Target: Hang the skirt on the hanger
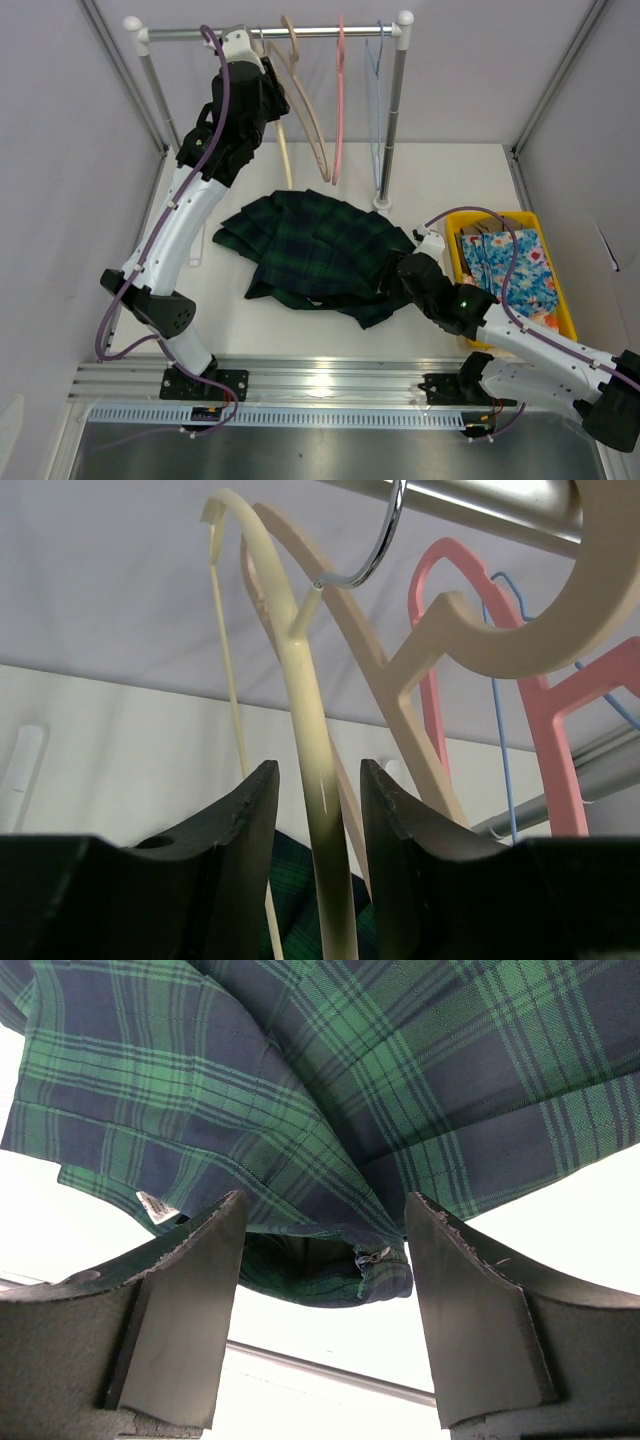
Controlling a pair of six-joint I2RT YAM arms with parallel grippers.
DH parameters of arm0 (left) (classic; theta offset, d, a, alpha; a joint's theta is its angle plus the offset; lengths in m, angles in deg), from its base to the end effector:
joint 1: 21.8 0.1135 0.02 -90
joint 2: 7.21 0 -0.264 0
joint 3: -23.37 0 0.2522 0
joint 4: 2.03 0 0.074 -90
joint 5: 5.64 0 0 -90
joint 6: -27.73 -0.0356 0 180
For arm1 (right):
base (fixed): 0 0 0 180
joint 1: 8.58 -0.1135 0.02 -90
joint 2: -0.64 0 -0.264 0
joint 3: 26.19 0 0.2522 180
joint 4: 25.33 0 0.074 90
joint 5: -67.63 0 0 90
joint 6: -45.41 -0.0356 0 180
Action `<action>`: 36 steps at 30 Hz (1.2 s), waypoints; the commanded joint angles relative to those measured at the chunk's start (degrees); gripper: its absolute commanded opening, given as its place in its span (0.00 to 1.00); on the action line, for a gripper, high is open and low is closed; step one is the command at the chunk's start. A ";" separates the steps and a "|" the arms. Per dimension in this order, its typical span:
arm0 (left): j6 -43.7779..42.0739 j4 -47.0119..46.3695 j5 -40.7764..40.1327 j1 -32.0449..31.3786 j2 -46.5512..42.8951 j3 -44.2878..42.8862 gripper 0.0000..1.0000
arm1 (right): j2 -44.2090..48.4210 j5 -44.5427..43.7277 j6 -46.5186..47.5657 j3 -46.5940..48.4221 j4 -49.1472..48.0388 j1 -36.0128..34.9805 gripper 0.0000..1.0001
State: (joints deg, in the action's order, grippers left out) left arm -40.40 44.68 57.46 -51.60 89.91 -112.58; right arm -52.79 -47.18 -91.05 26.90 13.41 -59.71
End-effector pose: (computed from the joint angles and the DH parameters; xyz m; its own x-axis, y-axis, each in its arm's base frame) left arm 0.3151 -0.1619 0.5191 -0.1306 -0.3080 -0.9424 0.0061 0.9503 -0.3114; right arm 0.1355 0.1443 0.2570 -0.6366 0.2587 -0.7265 -0.0592 0.9229 0.3805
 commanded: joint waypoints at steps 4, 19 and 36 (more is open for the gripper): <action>-4.20 0.09 -2.28 -0.43 0.00 -3.58 0.38 | 1.31 -0.14 0.23 0.66 -1.15 0.51 0.70; -8.07 1.06 -2.72 -0.43 1.32 -7.71 0.07 | 1.57 1.00 0.93 0.31 -1.59 1.56 0.69; -11.85 -0.17 -2.46 -0.43 0.96 -10.96 0.00 | 1.49 1.88 1.37 0.22 -2.30 2.35 0.70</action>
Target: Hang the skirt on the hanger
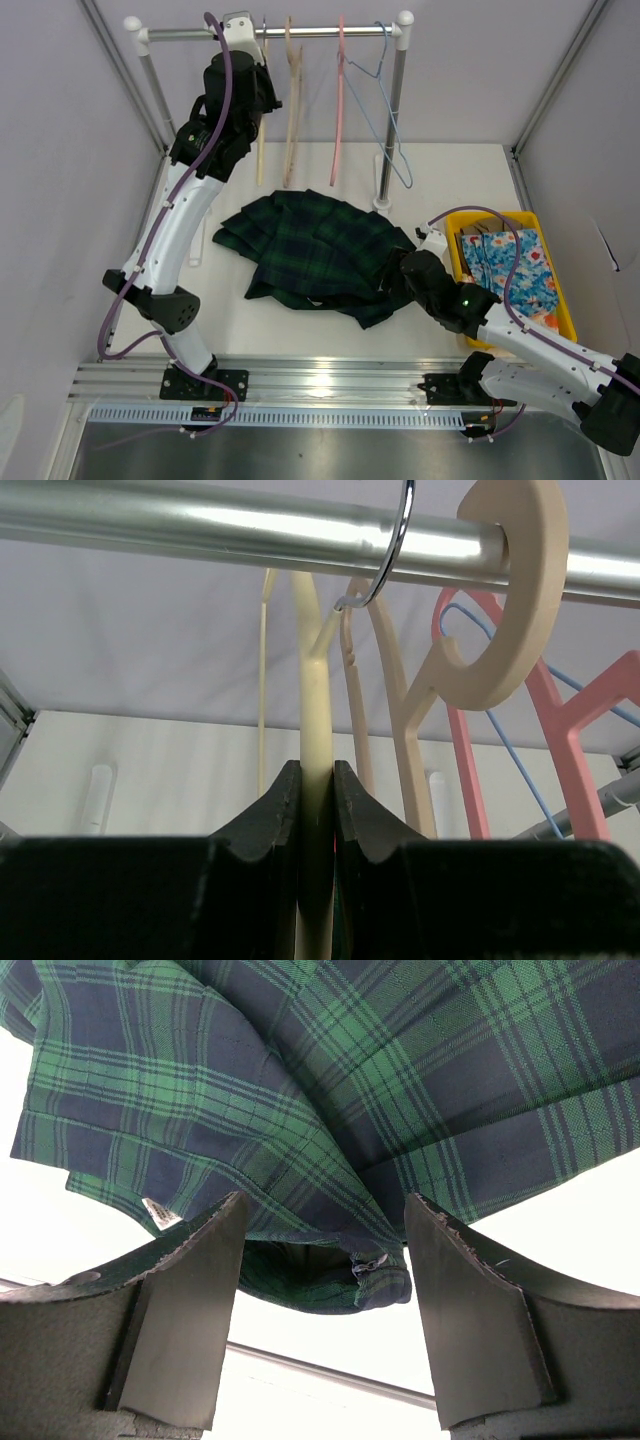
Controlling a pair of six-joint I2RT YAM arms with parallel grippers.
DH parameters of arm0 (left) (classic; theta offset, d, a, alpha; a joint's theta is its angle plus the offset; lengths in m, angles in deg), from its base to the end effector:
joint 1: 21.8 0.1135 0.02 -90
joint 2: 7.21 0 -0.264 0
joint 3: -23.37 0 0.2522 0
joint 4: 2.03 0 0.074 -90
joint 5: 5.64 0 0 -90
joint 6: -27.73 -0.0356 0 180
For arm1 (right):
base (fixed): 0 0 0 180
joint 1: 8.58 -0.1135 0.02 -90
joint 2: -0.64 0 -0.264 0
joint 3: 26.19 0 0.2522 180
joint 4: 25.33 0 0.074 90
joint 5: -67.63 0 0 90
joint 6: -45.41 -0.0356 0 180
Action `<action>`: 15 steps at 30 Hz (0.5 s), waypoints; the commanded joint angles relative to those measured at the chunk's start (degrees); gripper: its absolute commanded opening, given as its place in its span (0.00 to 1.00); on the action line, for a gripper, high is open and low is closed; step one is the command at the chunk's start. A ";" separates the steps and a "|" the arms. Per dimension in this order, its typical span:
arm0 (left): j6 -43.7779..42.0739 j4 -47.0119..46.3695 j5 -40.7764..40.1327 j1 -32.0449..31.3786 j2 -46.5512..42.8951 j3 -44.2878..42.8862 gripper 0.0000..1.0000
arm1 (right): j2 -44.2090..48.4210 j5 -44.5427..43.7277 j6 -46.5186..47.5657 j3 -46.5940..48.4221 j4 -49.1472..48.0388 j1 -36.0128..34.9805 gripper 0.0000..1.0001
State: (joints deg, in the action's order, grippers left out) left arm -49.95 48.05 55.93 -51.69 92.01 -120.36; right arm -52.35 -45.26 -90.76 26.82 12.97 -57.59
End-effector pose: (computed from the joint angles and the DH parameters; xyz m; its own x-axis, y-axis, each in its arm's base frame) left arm 0.3093 -0.1582 0.5407 -0.0881 -0.1658 -0.9822 0.0088 0.9859 -0.1672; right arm 0.1397 0.1397 0.2582 -0.6386 0.2784 -0.7175 -0.0497 0.9154 0.3994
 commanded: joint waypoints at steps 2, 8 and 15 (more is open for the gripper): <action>-2.56 -3.53 -0.76 -0.35 -1.05 -3.53 0.00 | 0.96 0.04 1.17 0.31 -1.86 0.32 0.69; -3.17 -3.97 -0.05 -0.35 -1.40 -3.97 0.00 | 0.52 0.39 1.26 0.31 -2.38 0.50 0.69; -4.05 -4.76 0.21 -0.35 -1.84 -3.97 0.00 | 0.17 0.57 1.44 0.39 -2.56 0.50 0.70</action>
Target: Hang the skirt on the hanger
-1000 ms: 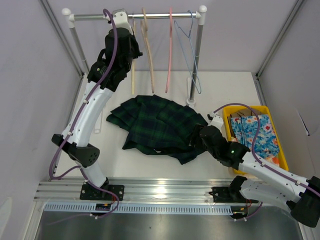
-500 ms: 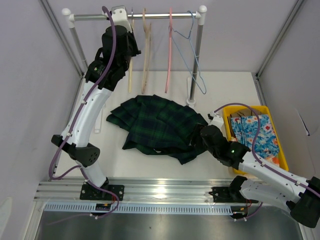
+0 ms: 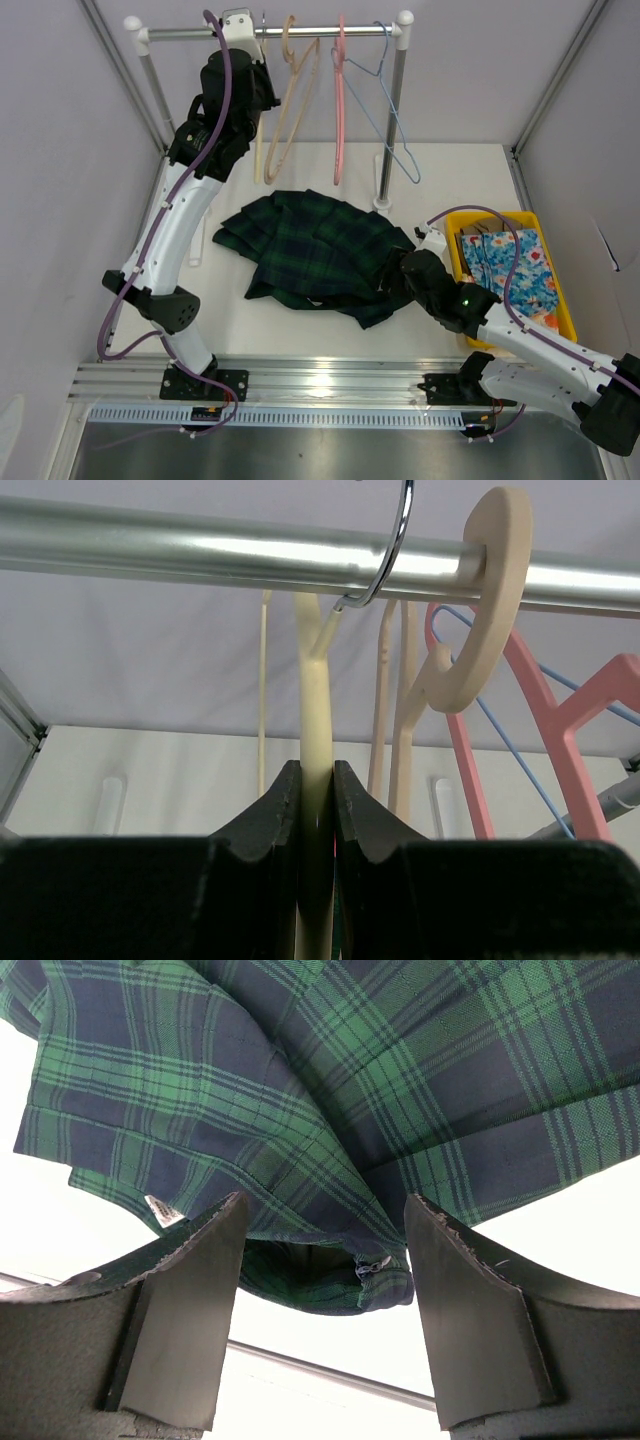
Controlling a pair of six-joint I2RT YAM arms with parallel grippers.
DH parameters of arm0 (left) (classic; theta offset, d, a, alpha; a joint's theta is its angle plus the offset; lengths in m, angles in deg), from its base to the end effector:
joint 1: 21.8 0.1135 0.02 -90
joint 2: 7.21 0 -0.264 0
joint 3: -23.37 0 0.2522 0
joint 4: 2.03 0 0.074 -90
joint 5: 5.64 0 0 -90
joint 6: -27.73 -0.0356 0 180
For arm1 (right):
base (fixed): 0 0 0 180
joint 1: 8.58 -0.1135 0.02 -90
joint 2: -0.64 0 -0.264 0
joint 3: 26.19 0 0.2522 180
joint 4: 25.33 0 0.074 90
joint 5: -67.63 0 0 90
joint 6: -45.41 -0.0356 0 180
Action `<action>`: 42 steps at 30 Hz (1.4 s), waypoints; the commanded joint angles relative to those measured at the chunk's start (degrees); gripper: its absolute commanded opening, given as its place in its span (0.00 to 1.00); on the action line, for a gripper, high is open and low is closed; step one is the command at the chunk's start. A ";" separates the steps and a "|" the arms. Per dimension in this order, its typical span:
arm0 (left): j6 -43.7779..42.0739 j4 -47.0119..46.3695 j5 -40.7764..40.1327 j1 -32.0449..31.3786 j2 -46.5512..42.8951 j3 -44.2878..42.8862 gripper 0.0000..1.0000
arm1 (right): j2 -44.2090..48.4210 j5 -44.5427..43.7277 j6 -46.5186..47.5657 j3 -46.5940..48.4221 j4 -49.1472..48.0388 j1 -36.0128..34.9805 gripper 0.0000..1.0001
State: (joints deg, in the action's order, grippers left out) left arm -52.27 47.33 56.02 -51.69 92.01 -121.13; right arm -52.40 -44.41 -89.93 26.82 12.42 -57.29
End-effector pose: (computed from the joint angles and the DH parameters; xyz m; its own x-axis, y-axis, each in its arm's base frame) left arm 0.3074 -0.1572 0.5458 -0.0656 -0.1386 -0.9882 0.0170 0.9900 -0.1399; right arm 0.1407 0.1400 0.2588 -0.6403 0.2700 -0.7191 -0.0644 0.9140 0.4006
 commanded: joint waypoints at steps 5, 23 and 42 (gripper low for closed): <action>-2.00 -4.22 -0.05 -0.26 -2.19 -3.12 0.00 | 0.13 -0.19 0.69 0.31 -2.19 0.37 0.69; -2.44 -2.72 3.81 0.45 -8.69 0.39 0.00 | -0.23 0.51 0.61 -0.04 -3.07 0.63 0.69; 0.45 -6.85 5.40 0.45 -24.49 26.04 0.00 | -0.22 0.77 0.69 -0.57 -2.98 0.63 0.69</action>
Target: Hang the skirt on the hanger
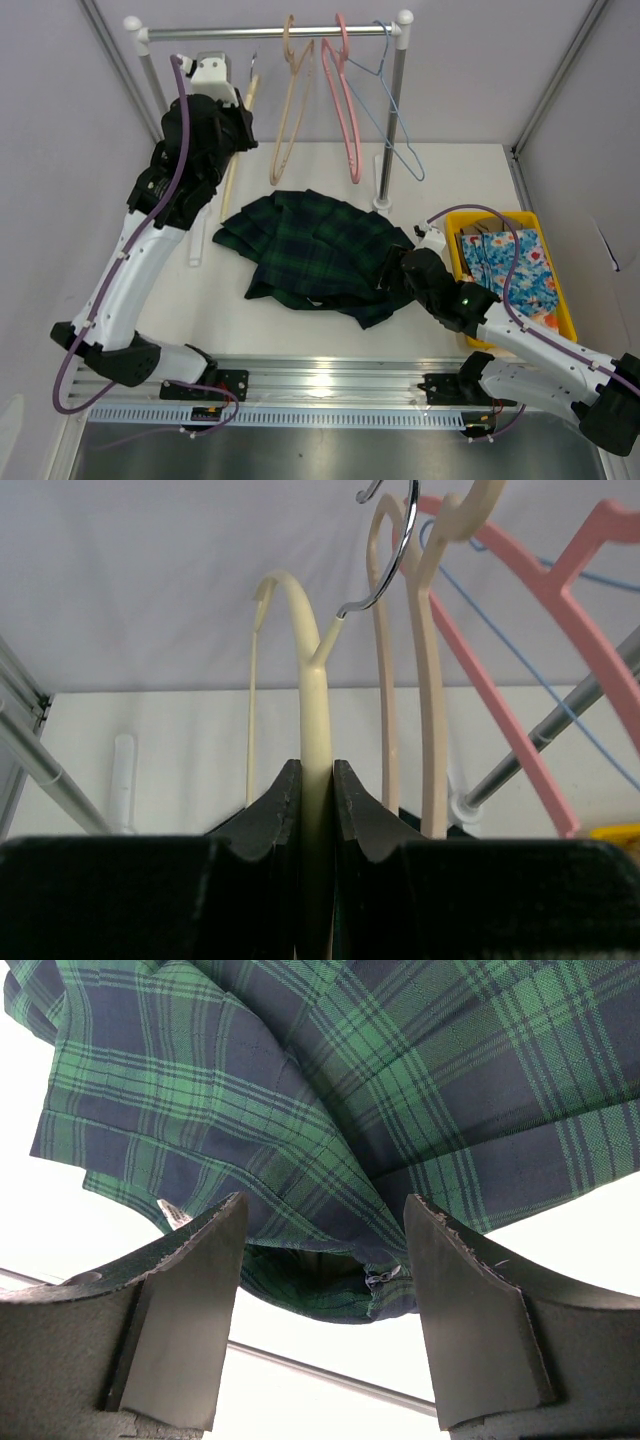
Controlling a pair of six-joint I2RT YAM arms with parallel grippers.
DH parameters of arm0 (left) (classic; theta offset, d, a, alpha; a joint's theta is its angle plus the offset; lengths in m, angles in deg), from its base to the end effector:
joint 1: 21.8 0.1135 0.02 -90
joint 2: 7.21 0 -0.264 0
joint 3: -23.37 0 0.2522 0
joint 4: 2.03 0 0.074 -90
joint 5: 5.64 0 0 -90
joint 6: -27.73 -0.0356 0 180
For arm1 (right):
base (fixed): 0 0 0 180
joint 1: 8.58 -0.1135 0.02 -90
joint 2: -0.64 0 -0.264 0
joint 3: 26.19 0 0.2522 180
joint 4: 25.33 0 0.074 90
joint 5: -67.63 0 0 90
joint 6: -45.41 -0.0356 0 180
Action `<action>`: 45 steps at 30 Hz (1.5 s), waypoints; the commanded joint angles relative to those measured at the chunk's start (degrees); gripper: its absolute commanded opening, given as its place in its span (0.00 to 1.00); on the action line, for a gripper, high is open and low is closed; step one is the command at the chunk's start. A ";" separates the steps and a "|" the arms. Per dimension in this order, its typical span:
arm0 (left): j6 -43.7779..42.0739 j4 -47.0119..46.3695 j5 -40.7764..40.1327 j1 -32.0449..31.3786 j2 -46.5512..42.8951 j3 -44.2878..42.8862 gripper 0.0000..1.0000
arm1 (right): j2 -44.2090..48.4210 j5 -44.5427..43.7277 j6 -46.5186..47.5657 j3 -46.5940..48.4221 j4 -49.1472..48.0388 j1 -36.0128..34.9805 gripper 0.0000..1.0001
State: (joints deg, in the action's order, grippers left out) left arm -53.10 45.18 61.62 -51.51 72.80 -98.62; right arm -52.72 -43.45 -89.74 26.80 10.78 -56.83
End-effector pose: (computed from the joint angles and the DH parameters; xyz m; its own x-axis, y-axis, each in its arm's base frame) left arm 0.2397 -0.1209 0.5324 -0.0977 -0.1135 -0.9887 0.1086 0.9863 -0.1239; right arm 0.1433 0.1413 0.2600 -0.6362 0.2806 -0.7187 -0.0745 0.9048 0.4192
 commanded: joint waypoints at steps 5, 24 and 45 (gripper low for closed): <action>4.27 -5.76 -0.98 0.36 -10.48 11.44 0.00 | -0.51 0.25 0.76 -0.29 -1.17 0.17 0.69; 15.17 -1.47 11.13 0.45 -34.02 43.35 0.00 | -1.22 0.34 -2.22 -0.99 5.60 -3.69 0.68; 10.87 3.37 34.68 0.36 -48.71 51.36 0.00 | -2.88 -1.24 -8.11 -0.99 10.87 -6.07 0.53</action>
State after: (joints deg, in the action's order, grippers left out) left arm -40.38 50.04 89.55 -51.30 25.28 -47.58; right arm -54.58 -43.07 -96.18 25.20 21.38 -62.51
